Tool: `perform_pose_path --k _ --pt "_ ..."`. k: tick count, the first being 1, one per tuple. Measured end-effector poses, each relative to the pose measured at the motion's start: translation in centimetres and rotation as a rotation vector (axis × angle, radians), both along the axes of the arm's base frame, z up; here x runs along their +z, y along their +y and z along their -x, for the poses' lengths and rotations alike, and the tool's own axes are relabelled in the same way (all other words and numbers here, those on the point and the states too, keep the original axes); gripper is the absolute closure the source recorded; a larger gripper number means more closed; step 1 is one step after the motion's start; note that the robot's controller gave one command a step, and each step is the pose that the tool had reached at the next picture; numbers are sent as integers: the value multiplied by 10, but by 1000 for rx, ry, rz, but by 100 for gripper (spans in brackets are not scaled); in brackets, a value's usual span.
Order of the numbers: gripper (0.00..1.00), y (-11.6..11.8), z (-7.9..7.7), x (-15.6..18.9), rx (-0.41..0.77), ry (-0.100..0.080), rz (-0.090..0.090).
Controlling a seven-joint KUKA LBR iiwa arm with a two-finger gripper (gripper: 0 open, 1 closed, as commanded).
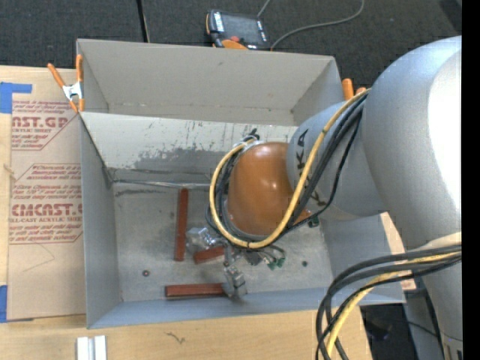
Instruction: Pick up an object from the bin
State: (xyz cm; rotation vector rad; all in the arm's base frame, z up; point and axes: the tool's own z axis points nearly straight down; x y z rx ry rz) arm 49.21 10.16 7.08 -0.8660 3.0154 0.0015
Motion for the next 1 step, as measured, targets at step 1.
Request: perform_pose_path --k 1 --pt "0 -57 -42 -1 -9 -2 4"
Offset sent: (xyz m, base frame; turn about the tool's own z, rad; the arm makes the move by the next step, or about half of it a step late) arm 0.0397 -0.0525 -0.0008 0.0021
